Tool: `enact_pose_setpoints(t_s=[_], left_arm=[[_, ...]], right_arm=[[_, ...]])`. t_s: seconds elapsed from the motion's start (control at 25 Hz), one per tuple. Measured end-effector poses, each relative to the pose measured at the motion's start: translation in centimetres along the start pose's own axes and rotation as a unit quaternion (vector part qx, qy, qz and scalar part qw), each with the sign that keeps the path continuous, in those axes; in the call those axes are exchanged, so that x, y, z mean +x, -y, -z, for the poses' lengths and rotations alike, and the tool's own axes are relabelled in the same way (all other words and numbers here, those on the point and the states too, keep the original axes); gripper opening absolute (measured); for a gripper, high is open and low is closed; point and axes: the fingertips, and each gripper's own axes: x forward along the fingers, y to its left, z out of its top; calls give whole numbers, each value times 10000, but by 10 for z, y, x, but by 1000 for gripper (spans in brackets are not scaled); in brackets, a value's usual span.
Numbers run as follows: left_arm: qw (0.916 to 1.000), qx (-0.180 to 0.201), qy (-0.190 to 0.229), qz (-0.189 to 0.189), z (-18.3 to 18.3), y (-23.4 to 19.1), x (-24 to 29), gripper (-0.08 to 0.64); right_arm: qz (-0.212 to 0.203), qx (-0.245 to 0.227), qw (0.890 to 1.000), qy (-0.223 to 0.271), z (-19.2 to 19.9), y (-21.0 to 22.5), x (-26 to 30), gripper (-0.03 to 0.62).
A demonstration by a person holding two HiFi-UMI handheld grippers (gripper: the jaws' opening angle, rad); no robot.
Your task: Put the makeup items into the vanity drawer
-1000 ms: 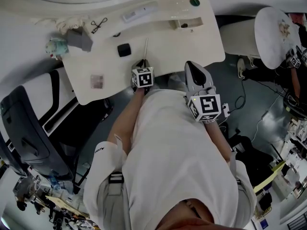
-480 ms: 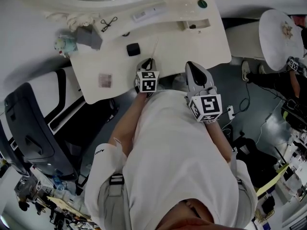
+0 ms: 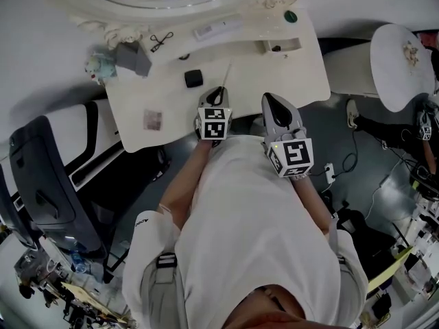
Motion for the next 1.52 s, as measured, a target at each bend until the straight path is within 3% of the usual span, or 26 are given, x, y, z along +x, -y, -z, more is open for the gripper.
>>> enact_pose_setpoints(t_s=[0.24, 0.48, 0.76, 0.96, 1.52], left_arm=[[9999, 59, 120, -95, -22, 24, 5, 32], [9992, 24, 100, -386, -39, 62, 22, 32], [9974, -27, 40, -721, -68, 107, 51, 32], [9960, -52, -25, -892, -83, 138, 74, 33], [9923, -117, -886, -857, -77, 186, 151, 34]], right_arm=[[-125, 173, 9997, 73, 3, 28, -6, 9], [-250, 545, 9981, 159, 2, 84, -14, 9], [-745, 472, 9960, 135, -1, 139, -14, 9], [-874, 477, 9950, 120, 3, 185, -18, 9], [-833, 550, 9950, 21, 13, 270, -21, 9]])
